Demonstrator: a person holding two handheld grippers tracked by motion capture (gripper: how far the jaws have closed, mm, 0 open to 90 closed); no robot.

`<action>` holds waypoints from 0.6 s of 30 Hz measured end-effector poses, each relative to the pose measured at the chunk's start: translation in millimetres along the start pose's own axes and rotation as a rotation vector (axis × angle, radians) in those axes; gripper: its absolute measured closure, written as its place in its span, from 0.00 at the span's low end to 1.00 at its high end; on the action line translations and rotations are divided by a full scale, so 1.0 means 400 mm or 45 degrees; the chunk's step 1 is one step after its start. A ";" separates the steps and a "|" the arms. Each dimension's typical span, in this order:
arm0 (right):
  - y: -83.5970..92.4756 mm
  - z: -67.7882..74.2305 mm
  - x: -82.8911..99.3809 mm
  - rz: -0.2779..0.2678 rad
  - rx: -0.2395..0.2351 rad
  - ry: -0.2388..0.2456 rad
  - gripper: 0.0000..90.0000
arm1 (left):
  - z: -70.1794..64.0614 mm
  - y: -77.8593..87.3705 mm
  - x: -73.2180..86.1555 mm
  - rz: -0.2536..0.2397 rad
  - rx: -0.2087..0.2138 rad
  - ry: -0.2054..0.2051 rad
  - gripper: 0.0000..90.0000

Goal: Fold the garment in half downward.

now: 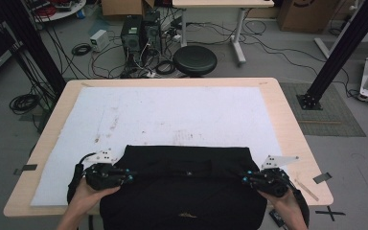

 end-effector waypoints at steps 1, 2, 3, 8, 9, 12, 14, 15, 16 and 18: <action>-0.007 0.002 0.014 0.017 -0.003 -0.001 0.90 | -0.001 0.000 0.001 0.008 0.002 0.002 0.92; -0.012 0.002 0.016 0.033 0.007 -0.019 0.77 | 0.004 -0.004 -0.009 0.010 -0.028 0.009 0.80; -0.012 0.002 0.016 0.033 0.007 -0.019 0.77 | 0.004 -0.004 -0.009 0.010 -0.028 0.009 0.76; -0.026 0.036 -0.040 -0.015 -0.021 0.017 0.65 | -0.012 -0.030 -0.059 -0.003 -0.032 -0.030 0.67; -0.026 0.036 -0.040 -0.015 -0.021 0.017 0.65 | -0.021 -0.061 -0.097 0.000 -0.031 -0.056 0.67; -0.068 0.074 -0.102 -0.009 -0.037 0.058 0.62 | -0.018 -0.094 -0.123 0.017 -0.028 -0.058 0.66; -0.090 0.082 -0.114 0.006 -0.044 0.069 0.63 | -0.010 -0.118 -0.128 0.035 -0.017 -0.019 0.65; -0.103 0.087 -0.117 0.019 -0.055 0.068 0.68 | -0.003 -0.129 -0.127 0.053 -0.010 0.007 0.64; -0.119 0.090 -0.115 0.040 -0.060 0.075 0.71 | 0.000 -0.135 -0.125 0.060 -0.008 0.014 0.64; -0.127 0.091 -0.113 0.052 -0.055 0.080 0.76 | 0.000 -0.141 -0.121 0.070 0.005 0.013 0.79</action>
Point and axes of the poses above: each handheld gripper's, and its own axes: y roughly backward along the jaws, x roughly out of its underside, z roughly to its left, the point moved 10 cm from there along -y, roughly forward along the jaws, and after that the axes turned 10 degrees about x, right-handed, at the moved point
